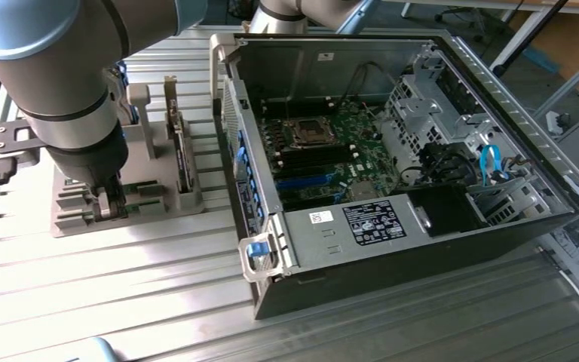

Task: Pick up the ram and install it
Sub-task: 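Pick up the ram and move it above insertion slot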

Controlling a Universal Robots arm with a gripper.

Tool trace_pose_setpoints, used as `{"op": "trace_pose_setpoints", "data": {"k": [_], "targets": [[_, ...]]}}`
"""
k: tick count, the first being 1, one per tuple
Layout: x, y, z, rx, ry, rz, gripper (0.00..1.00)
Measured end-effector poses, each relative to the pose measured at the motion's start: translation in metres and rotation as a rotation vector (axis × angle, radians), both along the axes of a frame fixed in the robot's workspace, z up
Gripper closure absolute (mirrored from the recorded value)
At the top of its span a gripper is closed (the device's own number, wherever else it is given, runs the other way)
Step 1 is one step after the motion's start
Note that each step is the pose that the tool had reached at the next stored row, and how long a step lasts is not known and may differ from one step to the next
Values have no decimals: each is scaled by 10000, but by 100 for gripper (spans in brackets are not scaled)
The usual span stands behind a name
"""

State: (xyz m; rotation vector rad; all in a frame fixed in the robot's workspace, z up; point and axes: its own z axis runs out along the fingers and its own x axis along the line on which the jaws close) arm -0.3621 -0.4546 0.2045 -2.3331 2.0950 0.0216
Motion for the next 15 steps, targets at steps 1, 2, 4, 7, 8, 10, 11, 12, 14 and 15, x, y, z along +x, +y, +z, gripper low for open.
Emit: {"op": "trace_pose_setpoints", "data": {"k": [1,2,4,7,8,10,11,12,14,15], "targets": [[0,0,0,0,0,0,70],[0,0,0,0,0,0,70],[-9,0,-1,-5,0,-2,70],[-41,2,-1,-5,0,-1,70],[-54,3,-1,-5,0,-1,70],[-75,3,-1,-6,1,0,70],[-79,3,-1,-6,1,0,70],[-79,3,-1,-6,0,1,70],[-80,4,-2,-5,-1,0,70],[-80,4,-1,-5,0,0,70]]}}
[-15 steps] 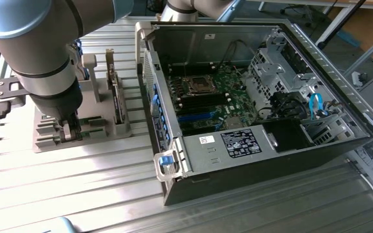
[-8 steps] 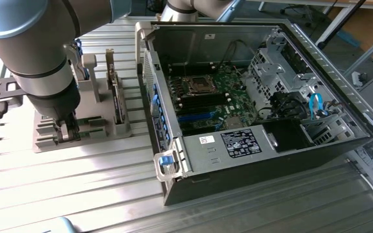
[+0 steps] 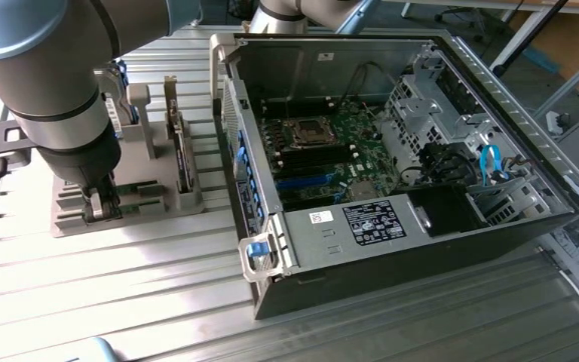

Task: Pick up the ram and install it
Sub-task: 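Pick up the ram and move it above insertion slot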

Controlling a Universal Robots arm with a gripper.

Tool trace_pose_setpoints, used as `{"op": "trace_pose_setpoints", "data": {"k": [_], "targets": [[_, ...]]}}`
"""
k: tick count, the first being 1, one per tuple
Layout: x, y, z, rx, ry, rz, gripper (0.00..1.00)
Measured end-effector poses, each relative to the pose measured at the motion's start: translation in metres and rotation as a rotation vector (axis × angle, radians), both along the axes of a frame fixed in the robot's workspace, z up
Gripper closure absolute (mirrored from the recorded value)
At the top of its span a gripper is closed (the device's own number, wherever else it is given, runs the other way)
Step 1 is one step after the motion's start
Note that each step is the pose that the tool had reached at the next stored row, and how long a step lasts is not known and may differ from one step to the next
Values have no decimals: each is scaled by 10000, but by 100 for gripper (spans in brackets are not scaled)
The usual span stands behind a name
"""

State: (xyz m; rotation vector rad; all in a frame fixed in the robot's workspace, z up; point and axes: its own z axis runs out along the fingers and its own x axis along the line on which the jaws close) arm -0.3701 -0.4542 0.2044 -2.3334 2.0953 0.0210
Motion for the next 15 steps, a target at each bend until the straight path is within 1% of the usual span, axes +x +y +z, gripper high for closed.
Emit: {"op": "trace_pose_setpoints", "data": {"k": [8,10,12,13,15], "targets": [[0,0,0,0,0,0,70],[0,0,0,0,-1,0,71],[0,0,0,-1,1,-1,84],[0,0,0,-1,1,-1,86],[0,0,0,0,0,0,86]]}}
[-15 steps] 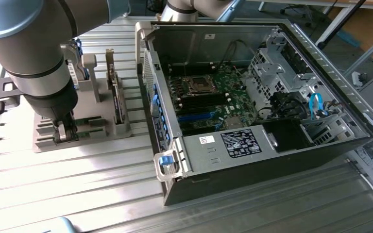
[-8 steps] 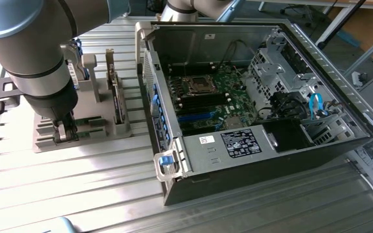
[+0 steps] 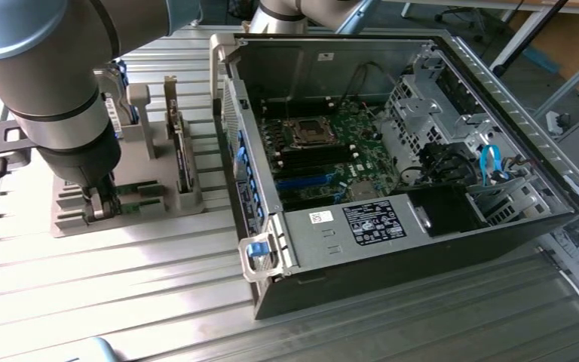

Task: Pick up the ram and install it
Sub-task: 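Pick up the ram and move it above insertion slot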

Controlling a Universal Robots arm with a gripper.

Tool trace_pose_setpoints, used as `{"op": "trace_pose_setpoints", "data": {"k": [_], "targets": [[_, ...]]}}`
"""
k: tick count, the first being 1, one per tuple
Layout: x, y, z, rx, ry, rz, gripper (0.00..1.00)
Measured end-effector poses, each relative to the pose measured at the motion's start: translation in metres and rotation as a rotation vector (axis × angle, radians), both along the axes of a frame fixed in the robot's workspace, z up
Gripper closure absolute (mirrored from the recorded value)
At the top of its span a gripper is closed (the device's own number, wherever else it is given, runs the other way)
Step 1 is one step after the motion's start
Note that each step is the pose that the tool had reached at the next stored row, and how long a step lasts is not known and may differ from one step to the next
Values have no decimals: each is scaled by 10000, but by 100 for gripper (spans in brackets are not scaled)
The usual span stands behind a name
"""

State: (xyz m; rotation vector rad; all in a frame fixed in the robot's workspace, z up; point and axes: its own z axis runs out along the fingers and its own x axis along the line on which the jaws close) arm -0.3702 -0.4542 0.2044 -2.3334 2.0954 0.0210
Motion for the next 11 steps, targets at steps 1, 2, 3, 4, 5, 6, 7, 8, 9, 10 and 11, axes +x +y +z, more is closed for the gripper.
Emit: {"op": "trace_pose_setpoints", "data": {"k": [1,2,3,4,5,6,7,8,9,10,11], "targets": [[0,0,0,0,0,0,86],[0,0,0,0,0,0,86],[0,0,0,0,0,0,86],[0,0,0,0,0,0,86],[0,0,0,0,0,0,86],[0,0,0,0,0,0,86],[0,1,-1,0,-1,0,86],[0,1,-1,-1,-1,1,86],[0,1,-1,-1,-1,0,86],[0,1,-1,-2,-1,0,86],[0,1,0,-3,0,0,86]]}}
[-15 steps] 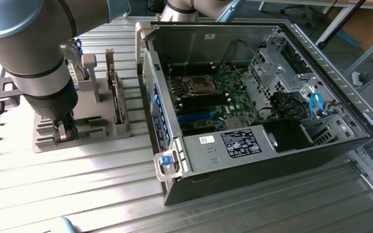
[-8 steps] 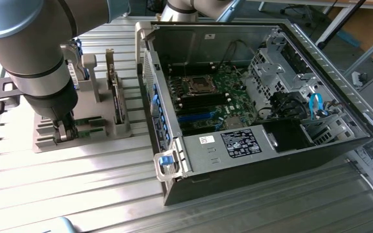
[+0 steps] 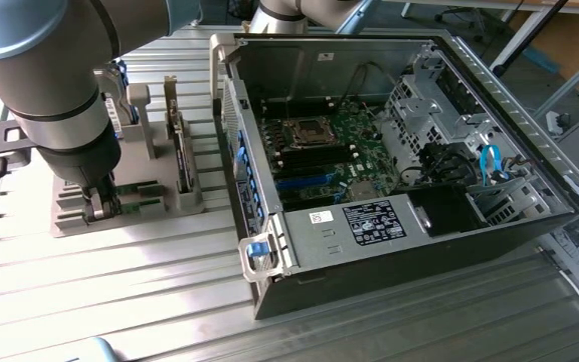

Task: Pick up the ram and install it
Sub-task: 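Pick up the ram and move it above insertion slot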

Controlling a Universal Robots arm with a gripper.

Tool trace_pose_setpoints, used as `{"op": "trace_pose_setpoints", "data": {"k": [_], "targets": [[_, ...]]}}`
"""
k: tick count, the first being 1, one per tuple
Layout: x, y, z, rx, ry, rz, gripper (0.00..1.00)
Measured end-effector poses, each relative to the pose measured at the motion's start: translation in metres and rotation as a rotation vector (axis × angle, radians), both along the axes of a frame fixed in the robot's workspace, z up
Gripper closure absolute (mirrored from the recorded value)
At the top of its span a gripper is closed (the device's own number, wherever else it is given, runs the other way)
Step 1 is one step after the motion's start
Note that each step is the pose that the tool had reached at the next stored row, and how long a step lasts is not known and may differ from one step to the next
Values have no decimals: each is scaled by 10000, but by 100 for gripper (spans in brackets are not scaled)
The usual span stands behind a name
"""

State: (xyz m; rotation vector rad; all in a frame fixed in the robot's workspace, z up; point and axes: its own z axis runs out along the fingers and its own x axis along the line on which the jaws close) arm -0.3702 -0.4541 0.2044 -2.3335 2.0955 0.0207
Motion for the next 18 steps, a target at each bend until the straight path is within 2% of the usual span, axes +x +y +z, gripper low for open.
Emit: {"op": "trace_pose_setpoints", "data": {"k": [8,18], "targets": [[0,0,31,-62,0,0,86],[0,0,129,-116,0,0,86]]}}
